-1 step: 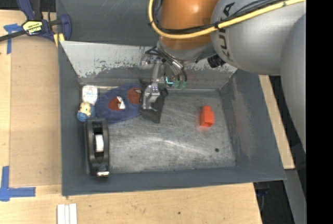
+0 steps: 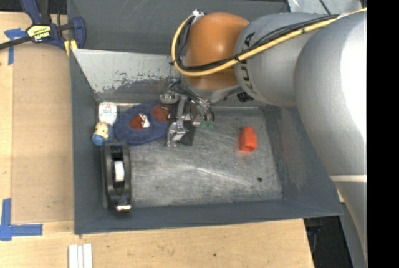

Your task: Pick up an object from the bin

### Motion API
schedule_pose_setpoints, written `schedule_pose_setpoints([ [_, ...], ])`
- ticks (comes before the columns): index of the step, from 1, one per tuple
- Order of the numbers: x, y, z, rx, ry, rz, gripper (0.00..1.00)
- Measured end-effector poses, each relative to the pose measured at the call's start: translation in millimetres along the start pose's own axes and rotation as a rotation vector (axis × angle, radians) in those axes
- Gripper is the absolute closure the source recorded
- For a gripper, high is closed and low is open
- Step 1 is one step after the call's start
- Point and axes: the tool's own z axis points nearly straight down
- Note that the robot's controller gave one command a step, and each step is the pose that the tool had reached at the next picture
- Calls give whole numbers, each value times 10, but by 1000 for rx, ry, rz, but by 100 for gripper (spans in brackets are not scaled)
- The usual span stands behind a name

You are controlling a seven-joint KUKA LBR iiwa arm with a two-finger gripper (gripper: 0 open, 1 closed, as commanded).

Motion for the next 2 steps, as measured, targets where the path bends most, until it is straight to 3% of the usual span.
schedule_pose_setpoints([
  [1,-26,0,-10,-2,-11,3,100],
  [2,-78,-338,-1189,3,3,-42,100],
])
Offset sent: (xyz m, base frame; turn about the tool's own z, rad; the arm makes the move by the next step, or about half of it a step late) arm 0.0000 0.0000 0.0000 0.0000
